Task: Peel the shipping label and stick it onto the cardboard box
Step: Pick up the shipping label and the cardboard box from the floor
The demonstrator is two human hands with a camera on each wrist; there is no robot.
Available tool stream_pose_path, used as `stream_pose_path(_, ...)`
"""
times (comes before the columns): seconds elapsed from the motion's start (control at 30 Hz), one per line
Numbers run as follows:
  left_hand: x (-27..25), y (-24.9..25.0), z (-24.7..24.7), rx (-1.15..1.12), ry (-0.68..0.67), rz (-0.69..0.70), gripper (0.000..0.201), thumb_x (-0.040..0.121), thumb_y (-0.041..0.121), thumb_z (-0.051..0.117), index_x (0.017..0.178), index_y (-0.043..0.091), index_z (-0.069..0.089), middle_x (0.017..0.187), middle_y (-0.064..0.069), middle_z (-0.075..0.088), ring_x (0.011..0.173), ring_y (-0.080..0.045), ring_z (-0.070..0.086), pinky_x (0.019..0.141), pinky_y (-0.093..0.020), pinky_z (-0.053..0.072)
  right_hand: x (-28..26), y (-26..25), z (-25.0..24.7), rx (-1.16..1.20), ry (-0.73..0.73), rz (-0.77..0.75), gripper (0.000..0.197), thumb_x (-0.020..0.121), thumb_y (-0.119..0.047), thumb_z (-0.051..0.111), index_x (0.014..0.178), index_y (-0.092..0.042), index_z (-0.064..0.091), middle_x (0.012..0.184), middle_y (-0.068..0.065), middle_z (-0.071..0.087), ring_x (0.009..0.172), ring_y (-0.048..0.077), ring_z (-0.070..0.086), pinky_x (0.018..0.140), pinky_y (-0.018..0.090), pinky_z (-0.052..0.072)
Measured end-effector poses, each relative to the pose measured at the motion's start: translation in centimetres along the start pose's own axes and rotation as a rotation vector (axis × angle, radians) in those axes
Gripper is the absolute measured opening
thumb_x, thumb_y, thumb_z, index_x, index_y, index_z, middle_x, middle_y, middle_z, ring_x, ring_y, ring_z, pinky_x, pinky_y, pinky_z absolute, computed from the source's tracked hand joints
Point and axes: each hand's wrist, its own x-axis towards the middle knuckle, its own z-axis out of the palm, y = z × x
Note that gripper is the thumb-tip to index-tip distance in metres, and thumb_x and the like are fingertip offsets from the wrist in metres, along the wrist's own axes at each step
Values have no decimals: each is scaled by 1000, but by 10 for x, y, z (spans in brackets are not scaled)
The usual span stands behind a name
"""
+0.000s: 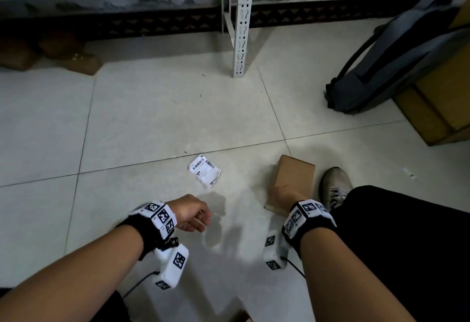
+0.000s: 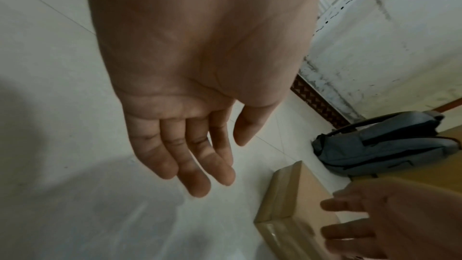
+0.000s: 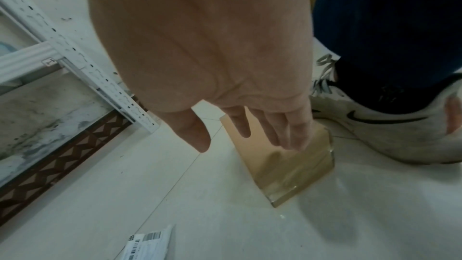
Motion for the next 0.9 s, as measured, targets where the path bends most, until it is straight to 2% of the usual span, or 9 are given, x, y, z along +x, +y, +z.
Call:
stream_pose_path(0.13, 10, -18, -14, 0, 44, -39, 16, 89, 18, 53, 92, 10, 67, 69, -1, 72, 60, -19, 67, 56, -21, 42, -5, -14, -6, -104, 22, 136, 64, 99, -38, 51, 150, -3, 37, 152, 15, 42, 137, 35, 44, 112, 41, 38)
stream_pose_path(0.2, 14, -27, -25, -15, 68, -49, 16, 89, 18, 53, 91, 10, 67, 68, 0, 73, 60, -19, 66, 56, -21, 41, -13, -11, -8, -251, 37, 155, 87, 89, -45, 62, 156, -10, 19, 159, 18, 29, 140, 40, 38, 110, 51, 39)
stream_pose_path(0.23, 15, -29, -30, -35, 82, -51, 16, 89, 18, 53, 90, 11, 67, 68, 0, 73, 60, -19, 67, 56, -21, 41, -16, -9, -8, -296, 34, 176, 84, 90, -45, 60, 154, -13, 16, 160, 19, 24, 141, 42, 36, 108, 55, 40)
stream_pose_path(0.3, 19, -33, -37, -91, 101, -47, 16, 90, 21, 52, 88, 12, 66, 67, 1, 73, 60, -19, 66, 56, -21, 41, -9, -2, -7, -167, 100, 183, 65, 90, -48, 46, 145, -20, 23, 159, 22, 24, 140, 44, 35, 110, 58, 35)
stream_pose_path(0.4, 22, -38, -39, -203, 78, -34, 22, 94, 28, 48, 87, 13, 62, 70, -2, 71, 61, -19, 65, 55, -21, 38, 22, -1, -4, 67, 241, 250, 91, 80, -62, 42, 157, -28, 6, 162, 28, 11, 146, 50, 21, 119, 62, 17)
stream_pose_path(0.43, 22, -41, -38, -225, 59, -33, 23, 95, 30, 47, 88, 13, 61, 72, -3, 70, 61, -20, 65, 55, -21, 37, 29, 1, -5, 85, 239, 291, 96, 77, -67, 40, 157, -33, 0, 162, 28, 11, 145, 52, 20, 117, 63, 18)
stream_pose_path(0.57, 28, -50, -35, -237, -12, -72, 30, 97, 39, 46, 91, 14, 62, 79, -3, 70, 66, -20, 65, 58, -23, 38, 34, 3, -2, 128, 232, 285, 106, 63, -65, 49, 156, -34, 9, 151, 21, 35, 132, 47, 43, 107, 57, 39)
stream_pose_path(0.7, 37, -51, -34, -355, -15, -36, 48, 95, 56, 41, 88, 15, 65, 81, -3, 71, 65, -20, 66, 62, -25, 40, 13, -21, 7, 157, 223, 281, 104, 70, -58, 61, 151, -50, -3, 147, 23, 24, 130, 51, 39, 107, 57, 38)
stream_pose_path(0.9, 35, -46, -31, -385, -29, -16, 55, 95, 61, 36, 86, 15, 65, 83, -2, 71, 68, -19, 65, 62, -25, 41, 16, -40, 33, 125, 174, 71, 106, 69, -60, 66, 145, -60, -9, 141, 21, 22, 125, 51, 39, 105, 61, 38)
